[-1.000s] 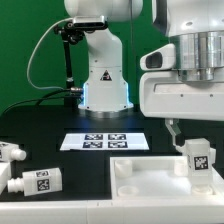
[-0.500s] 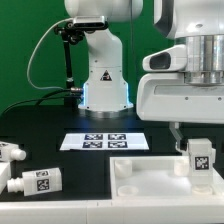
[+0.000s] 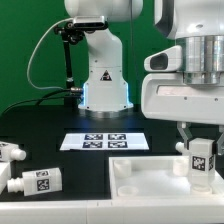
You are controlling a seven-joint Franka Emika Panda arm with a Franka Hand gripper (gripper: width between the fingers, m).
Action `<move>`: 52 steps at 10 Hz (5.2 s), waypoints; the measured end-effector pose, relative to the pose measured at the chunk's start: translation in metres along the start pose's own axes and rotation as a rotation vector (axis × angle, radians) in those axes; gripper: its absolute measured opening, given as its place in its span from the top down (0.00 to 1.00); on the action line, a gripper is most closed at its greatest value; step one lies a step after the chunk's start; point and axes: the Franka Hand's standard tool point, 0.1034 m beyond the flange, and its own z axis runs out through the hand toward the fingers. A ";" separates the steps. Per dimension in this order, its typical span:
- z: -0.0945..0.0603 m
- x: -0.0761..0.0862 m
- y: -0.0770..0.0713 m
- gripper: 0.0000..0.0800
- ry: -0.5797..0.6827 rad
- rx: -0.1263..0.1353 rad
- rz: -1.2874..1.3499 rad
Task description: Assemble one leg
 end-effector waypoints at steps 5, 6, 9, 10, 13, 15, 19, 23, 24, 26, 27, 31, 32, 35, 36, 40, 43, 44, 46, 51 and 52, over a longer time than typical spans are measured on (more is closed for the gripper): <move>0.002 0.004 -0.005 0.64 -0.071 0.029 0.789; 0.002 0.004 -0.006 0.64 -0.066 0.036 0.845; 0.004 -0.005 0.001 0.53 -0.084 -0.033 0.568; 0.003 -0.001 0.000 0.29 -0.082 -0.025 0.353; 0.003 -0.005 0.003 0.19 -0.089 -0.028 0.053; 0.004 -0.004 0.004 0.19 -0.089 -0.024 -0.099; 0.005 -0.002 0.001 0.36 -0.059 -0.025 -0.256; 0.005 -0.003 0.000 0.64 -0.060 -0.026 -0.071; 0.005 -0.003 0.000 0.64 -0.060 -0.030 0.037; 0.006 0.003 -0.001 0.64 -0.068 -0.024 0.237; 0.006 0.004 -0.002 0.64 -0.082 -0.014 0.435; 0.006 0.003 -0.011 0.64 -0.090 0.004 0.945; 0.007 0.003 -0.010 0.64 -0.090 0.004 0.926; 0.009 -0.002 -0.008 0.31 -0.081 -0.002 0.520; 0.008 -0.006 -0.008 0.23 -0.073 -0.008 0.324; 0.009 -0.005 -0.002 0.19 -0.068 -0.015 -0.025; 0.007 0.015 -0.001 0.19 -0.015 -0.032 -0.546; 0.007 0.014 -0.001 0.19 -0.015 -0.033 -0.496; 0.008 0.014 -0.001 0.31 -0.014 -0.033 -0.454; 0.009 0.011 -0.004 0.64 -0.003 -0.042 -0.019; 0.009 0.010 -0.004 0.64 -0.004 -0.051 0.080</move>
Offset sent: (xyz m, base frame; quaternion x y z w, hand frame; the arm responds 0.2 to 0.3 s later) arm 0.0106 0.0133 -0.0078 0.0917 -0.0497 0.4775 0.8724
